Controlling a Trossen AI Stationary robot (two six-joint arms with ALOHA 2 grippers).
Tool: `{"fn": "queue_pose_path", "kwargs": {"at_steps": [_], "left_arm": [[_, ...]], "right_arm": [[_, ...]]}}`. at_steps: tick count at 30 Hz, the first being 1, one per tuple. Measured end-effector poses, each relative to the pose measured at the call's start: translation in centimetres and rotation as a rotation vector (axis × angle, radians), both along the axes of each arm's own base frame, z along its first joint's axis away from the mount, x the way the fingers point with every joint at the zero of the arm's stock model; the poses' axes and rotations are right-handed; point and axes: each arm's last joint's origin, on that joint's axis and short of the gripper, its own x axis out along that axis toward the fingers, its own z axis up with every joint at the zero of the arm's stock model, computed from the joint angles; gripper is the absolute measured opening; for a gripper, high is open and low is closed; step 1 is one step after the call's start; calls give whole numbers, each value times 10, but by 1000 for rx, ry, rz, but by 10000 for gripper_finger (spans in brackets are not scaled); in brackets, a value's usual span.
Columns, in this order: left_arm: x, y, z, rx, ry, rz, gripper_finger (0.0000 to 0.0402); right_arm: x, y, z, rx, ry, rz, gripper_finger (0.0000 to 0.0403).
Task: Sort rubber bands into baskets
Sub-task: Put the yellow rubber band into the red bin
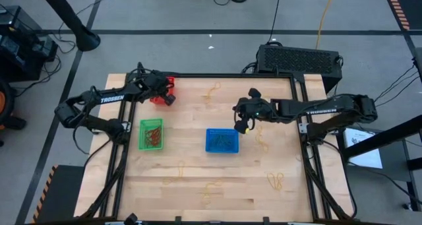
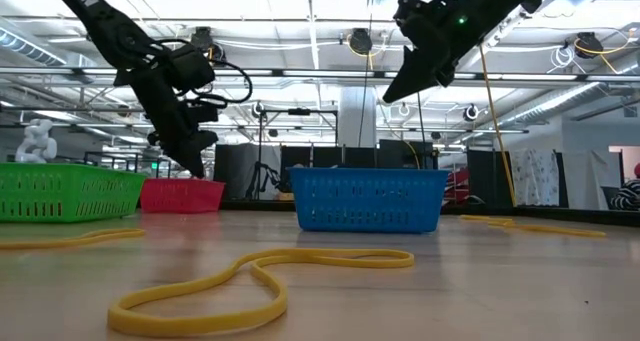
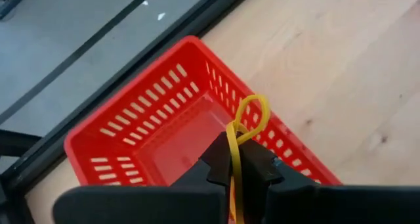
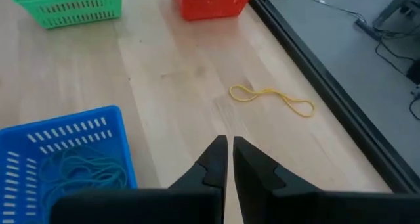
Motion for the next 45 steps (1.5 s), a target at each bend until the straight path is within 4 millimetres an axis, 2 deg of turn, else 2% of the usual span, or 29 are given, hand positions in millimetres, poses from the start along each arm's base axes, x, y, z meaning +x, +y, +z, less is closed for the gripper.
{"fn": "queue_pose_path", "kwargs": {"at_steps": [7, 16, 21, 26, 30, 39, 45], "left_arm": [[0, -4, -1, -25, 29, -11, 36], [-2, -3, 1, -9, 99, 35, 136], [1, -1, 27, -74, 151, 23, 150], [11, -14, 56, -221, 50, -114, 150], [25, -42, 71, -330, -105, -275, 150], [60, -152, 88, -396, -193, -704, 150], [65, -201, 87, -394, -185, -782, 150]], "right_arm": [[0, 1, 0, 14, 4, 30, 18], [0, 3, -1, 25, 6, 54, 18], [0, 3, -1, 23, 8, 57, 18], [0, 3, -1, 10, 14, 67, 18], [0, 3, -1, 9, 14, 68, 18], [1, 3, -1, 9, 14, 68, 18], [1, 3, 0, 39, -7, 43, 18]]}}
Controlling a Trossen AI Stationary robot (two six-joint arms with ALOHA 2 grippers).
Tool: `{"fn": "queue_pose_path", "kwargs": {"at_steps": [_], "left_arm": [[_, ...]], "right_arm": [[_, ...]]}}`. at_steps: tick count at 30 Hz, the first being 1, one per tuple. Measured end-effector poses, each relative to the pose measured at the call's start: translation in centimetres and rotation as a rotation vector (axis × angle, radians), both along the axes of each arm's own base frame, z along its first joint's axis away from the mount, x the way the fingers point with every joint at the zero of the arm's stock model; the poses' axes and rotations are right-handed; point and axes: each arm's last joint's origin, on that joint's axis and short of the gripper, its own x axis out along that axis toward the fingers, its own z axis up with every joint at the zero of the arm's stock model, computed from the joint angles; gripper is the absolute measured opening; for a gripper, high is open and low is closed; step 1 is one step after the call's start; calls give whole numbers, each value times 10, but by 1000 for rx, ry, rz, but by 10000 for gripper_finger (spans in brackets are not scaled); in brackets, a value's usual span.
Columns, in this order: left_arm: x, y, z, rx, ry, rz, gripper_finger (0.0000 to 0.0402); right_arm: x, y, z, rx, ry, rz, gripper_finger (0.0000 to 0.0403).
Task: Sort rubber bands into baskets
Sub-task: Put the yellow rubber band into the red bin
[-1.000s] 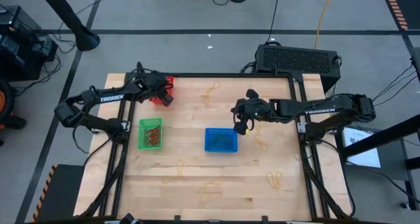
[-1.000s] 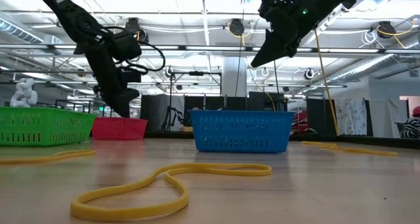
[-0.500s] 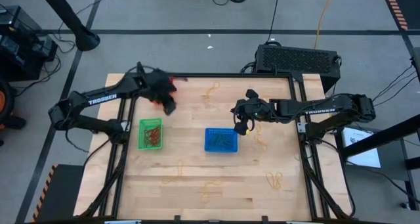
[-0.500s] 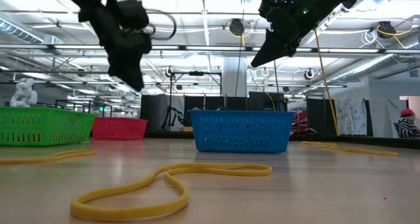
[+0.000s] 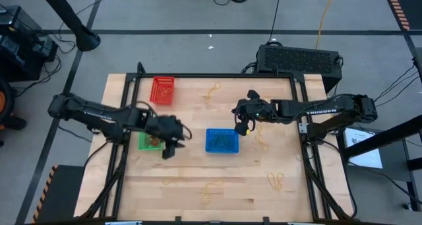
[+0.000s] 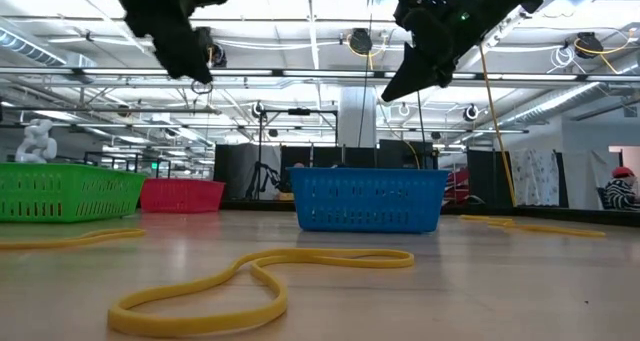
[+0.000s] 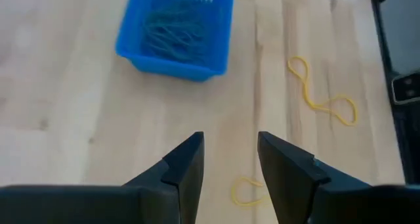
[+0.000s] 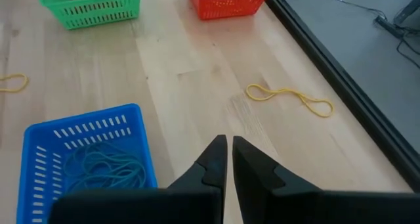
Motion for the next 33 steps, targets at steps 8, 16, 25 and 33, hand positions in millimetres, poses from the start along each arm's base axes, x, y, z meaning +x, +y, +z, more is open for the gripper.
{"fn": "queue_pose_path", "kwargs": {"at_steps": [8, 16, 25, 33], "left_arm": [[1, -42, -15, -22, 75, 21, 150], [4, -81, -44, -68, 202, 102, 150], [0, -125, -79, -12, 273, 50, 150], [-1, -142, -101, 31, 304, 10, 150]], "right_arm": [[1, 1, 1, 25, -23, 15, 18], [6, 2, 8, 29, -104, 61, 18], [9, 3, 11, 43, -145, 124, 18], [9, 3, 11, 72, -149, 105, 18]]}}
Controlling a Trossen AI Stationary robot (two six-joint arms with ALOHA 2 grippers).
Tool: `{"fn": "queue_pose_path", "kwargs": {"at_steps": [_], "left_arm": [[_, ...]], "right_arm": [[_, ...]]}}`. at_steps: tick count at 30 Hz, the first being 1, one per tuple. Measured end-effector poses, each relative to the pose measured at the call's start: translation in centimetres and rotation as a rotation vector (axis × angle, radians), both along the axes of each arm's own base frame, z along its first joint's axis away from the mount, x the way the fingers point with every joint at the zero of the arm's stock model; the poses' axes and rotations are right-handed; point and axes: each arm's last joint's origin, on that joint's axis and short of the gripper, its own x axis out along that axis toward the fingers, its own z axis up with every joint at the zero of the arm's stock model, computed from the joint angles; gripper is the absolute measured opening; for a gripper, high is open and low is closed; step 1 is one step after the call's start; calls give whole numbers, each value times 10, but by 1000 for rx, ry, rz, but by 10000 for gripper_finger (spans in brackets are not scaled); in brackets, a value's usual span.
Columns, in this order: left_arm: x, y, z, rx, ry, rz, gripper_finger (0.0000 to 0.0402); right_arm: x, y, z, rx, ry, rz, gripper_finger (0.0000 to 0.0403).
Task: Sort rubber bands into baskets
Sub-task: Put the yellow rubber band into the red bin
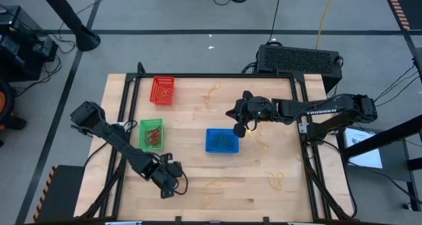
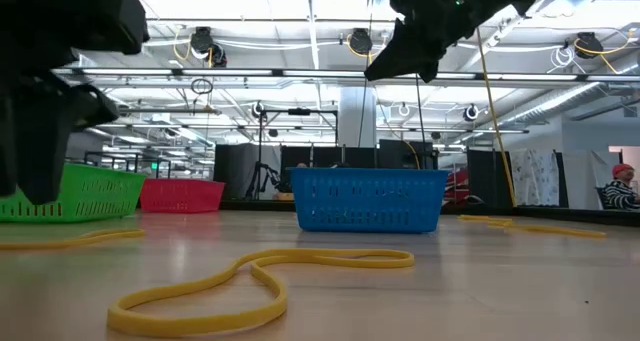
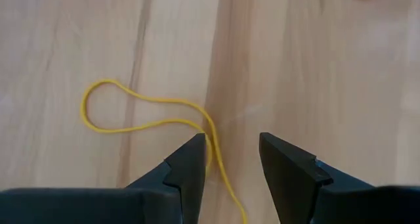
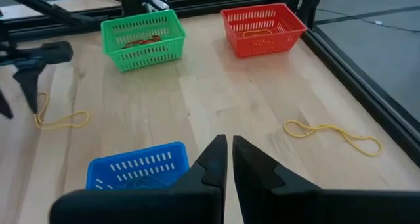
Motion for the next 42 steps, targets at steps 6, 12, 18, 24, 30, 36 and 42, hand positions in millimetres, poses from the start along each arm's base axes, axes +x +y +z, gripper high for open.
{"fn": "queue_pose_path", "kwargs": {"at_steps": [6, 12, 18, 24, 30, 36, 42], "left_arm": [[3, 0, -16, 89, 11, 26, 150], [5, -1, -27, 107, 36, 23, 151], [6, -2, -31, 110, 37, 23, 151], [4, -1, -32, 126, 67, 19, 136], [1, 2, -33, 150, 111, 14, 62], [-3, 5, -30, 177, 142, -14, 7], [-11, 14, -7, 189, 108, -56, 3]], "right_arm": [[-1, 2, -2, 23, 21, 31, 18], [-1, 7, -4, 44, 36, 49, 18], [-1, 12, -3, 45, 36, 68, 18], [-1, 13, -3, 45, 34, 70, 18], [-1, 13, -3, 39, 34, 73, 18], [-1, 13, -3, 36, 34, 74, 18], [-1, 13, -3, 35, 33, 74, 18]]}}
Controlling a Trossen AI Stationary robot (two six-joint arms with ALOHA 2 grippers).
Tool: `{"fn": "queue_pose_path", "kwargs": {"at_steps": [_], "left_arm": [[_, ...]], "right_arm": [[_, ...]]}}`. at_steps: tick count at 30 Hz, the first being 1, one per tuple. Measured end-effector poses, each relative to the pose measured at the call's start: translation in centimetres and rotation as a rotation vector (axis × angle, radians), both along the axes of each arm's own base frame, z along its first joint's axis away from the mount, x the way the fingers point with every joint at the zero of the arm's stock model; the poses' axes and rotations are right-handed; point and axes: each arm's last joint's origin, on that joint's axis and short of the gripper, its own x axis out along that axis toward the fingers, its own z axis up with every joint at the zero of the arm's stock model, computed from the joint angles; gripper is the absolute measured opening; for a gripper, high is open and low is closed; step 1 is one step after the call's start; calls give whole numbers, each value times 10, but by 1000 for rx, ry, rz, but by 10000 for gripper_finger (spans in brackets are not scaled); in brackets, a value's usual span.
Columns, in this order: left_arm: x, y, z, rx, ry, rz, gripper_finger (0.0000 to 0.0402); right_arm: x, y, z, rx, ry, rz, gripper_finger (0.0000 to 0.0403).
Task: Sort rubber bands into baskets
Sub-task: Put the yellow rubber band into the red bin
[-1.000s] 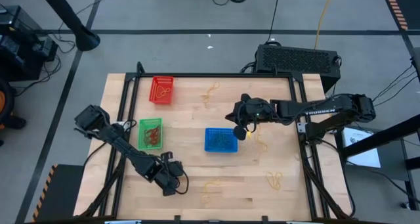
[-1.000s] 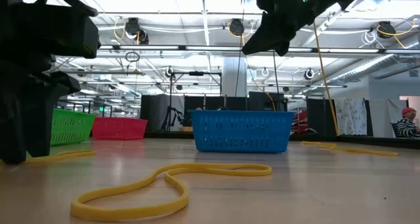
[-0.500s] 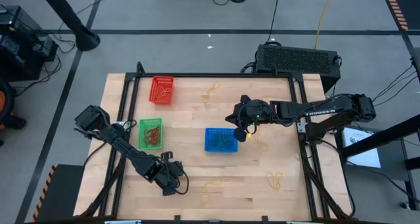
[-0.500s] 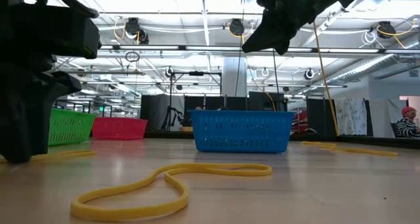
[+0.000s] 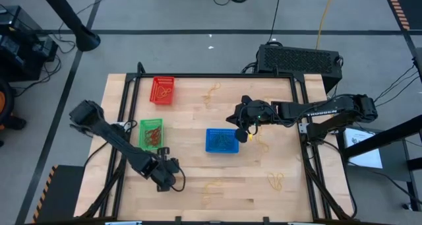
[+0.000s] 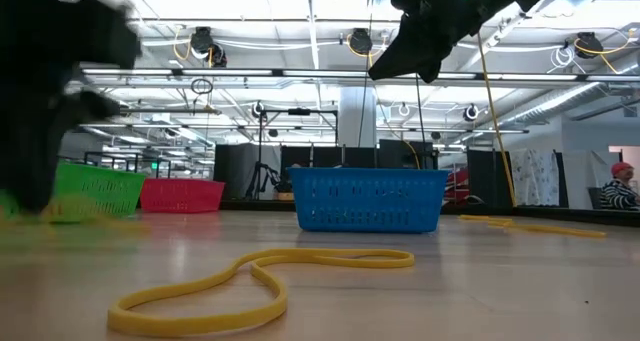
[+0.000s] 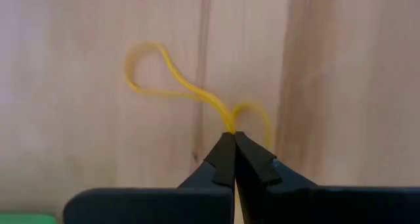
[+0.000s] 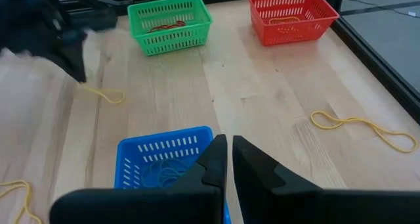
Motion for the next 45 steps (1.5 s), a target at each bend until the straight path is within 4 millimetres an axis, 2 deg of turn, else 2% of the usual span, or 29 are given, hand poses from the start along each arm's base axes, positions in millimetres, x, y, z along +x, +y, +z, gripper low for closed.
{"fn": "queue_pose_path", "kwargs": {"at_steps": [5, 9, 16, 21, 26, 30, 35, 40, 45], "left_arm": [[-9, 18, 39, 71, -147, 36, 3], [-18, 39, 75, 145, -322, 83, 2], [-41, 99, 131, 386, -616, 332, 2], [-58, 146, 153, 543, -652, 496, 1], [-63, 192, 154, 577, -539, 614, 1], [-59, 227, 146, 520, -428, 640, 1], [-55, 267, 132, 497, -332, 698, 1], [-50, 294, 111, 392, -244, 734, 1], [-44, 311, 89, 357, -128, 760, 1]], "right_arm": [[0, 0, 0, -7, -2, 4, 18], [0, 0, 0, -7, -2, 3, 18], [0, 0, 0, -12, -2, 6, 18], [0, 0, 1, -37, -1, 21, 18], [0, -1, 1, -68, 4, 35, 18], [1, -5, 2, -109, -9, 39, 18], [2, -10, 5, -185, -20, -48, 18], [-1, -13, 1, -237, 44, -43, 18], [-4, -18, -3, -254, 98, -40, 18]]}}
